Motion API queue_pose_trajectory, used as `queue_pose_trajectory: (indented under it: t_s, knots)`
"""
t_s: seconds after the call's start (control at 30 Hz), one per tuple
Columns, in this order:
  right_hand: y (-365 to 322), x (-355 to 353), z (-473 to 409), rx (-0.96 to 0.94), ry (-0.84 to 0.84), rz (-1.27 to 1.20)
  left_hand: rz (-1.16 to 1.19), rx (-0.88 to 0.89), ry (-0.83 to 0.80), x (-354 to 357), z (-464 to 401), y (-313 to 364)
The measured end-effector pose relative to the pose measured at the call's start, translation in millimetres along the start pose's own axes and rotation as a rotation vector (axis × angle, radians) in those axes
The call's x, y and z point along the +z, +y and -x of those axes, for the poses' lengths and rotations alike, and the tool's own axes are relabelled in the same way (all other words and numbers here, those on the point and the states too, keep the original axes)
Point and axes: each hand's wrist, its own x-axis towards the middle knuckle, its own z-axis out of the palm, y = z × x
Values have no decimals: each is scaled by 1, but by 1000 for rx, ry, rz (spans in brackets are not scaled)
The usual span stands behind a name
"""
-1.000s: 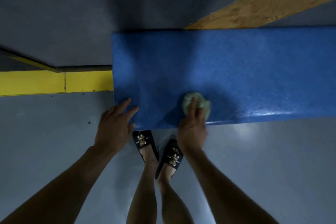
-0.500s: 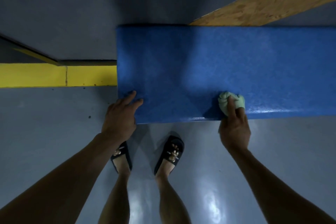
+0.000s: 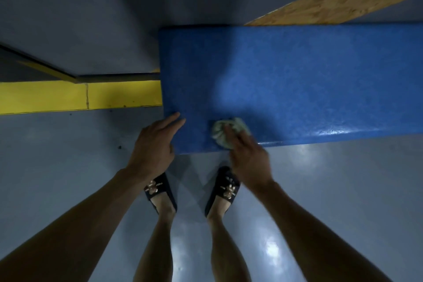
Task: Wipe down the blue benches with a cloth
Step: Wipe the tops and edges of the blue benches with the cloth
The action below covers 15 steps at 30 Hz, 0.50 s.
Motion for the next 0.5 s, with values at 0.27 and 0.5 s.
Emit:
queue_pose_trajectory:
  t_s: [0.27,0.5]
  knots:
    - [2,5,-14,689,217,-122,69,9,62,-10,2,-27]
    - [-108,34,-12,248,1,-149,35,31,-24,-10,-12,-20]
